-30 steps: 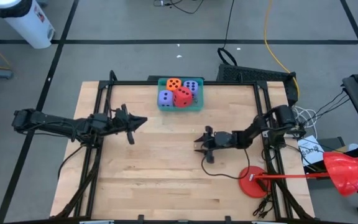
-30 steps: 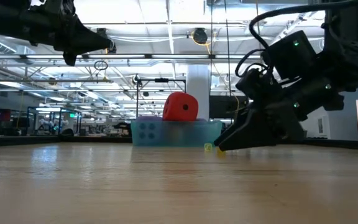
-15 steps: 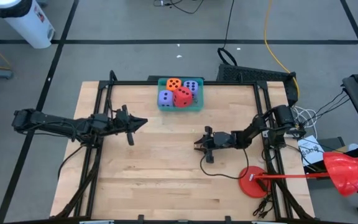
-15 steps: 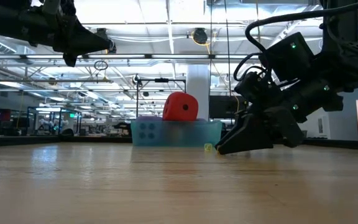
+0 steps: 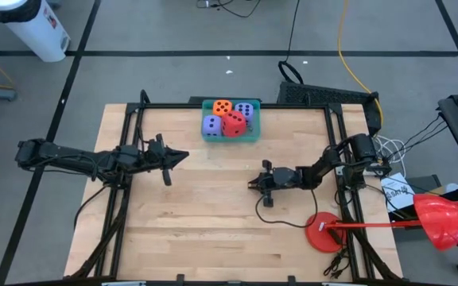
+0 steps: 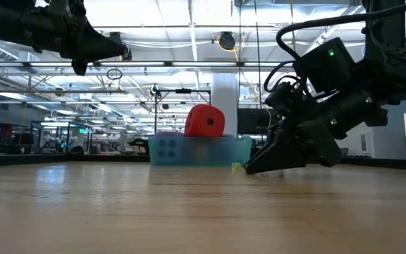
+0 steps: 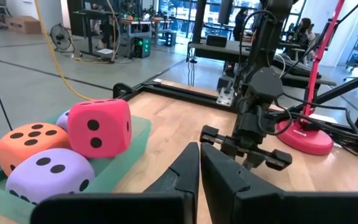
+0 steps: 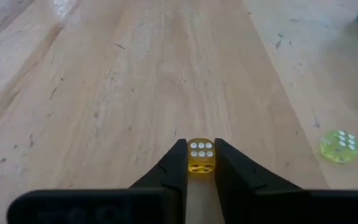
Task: Pick & Place Dice
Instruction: Put the orange dice into the green bin
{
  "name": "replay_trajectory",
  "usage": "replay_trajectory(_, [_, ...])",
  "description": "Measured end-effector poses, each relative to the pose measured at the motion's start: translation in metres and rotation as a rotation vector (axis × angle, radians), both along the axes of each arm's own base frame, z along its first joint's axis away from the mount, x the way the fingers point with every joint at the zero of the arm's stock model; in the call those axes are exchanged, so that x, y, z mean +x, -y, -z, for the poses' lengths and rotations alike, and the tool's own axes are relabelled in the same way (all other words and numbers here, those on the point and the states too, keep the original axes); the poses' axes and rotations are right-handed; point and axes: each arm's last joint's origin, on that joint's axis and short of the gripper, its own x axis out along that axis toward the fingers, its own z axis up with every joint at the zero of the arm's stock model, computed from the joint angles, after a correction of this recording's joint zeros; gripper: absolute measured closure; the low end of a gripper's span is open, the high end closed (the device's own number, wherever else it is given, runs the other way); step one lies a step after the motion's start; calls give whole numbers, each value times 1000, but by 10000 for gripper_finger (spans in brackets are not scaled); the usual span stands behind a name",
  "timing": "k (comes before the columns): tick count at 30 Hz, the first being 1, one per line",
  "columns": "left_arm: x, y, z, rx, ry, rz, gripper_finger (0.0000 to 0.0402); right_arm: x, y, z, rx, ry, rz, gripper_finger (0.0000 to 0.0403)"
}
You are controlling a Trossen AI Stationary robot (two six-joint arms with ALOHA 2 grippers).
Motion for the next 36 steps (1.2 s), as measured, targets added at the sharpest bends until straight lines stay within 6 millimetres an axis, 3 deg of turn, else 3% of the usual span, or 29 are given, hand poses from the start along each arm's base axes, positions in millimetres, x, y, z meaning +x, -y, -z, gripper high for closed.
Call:
replay_trajectory(7, [0, 0, 0, -21, 6, -1, 378, 2, 0, -10, -27, 66, -15, 350])
replay_trajectory(11, [0, 0, 0, -24, 7, 0, 378, 2, 10, -38, -73, 156, 4, 354])
replay_trajectory(18, [0, 0, 0, -30, 9, -1, 378, -15, 62, -120, -168, 317, 216, 352])
replay_trajectory(22, [0, 0, -1, -27, 16, -1, 378, -26, 111, -143, -155, 283, 373, 352])
replay_trajectory(26, [0, 0, -1, -23, 21, -1, 378, -29, 145, -144, -75, 256, 379, 352])
replay_trajectory(29, [0, 0, -2, -22, 28, 0, 378, -30, 165, -128, -5, 204, 385, 351])
replay_trajectory(33, [0, 0, -2, -22, 28, 0, 378, -21, 174, -102, 30, 145, 306, 335])
replay_trajectory(36, [0, 0, -2, -22, 28, 0, 378, -15, 174, -85, -26, 89, 260, 299])
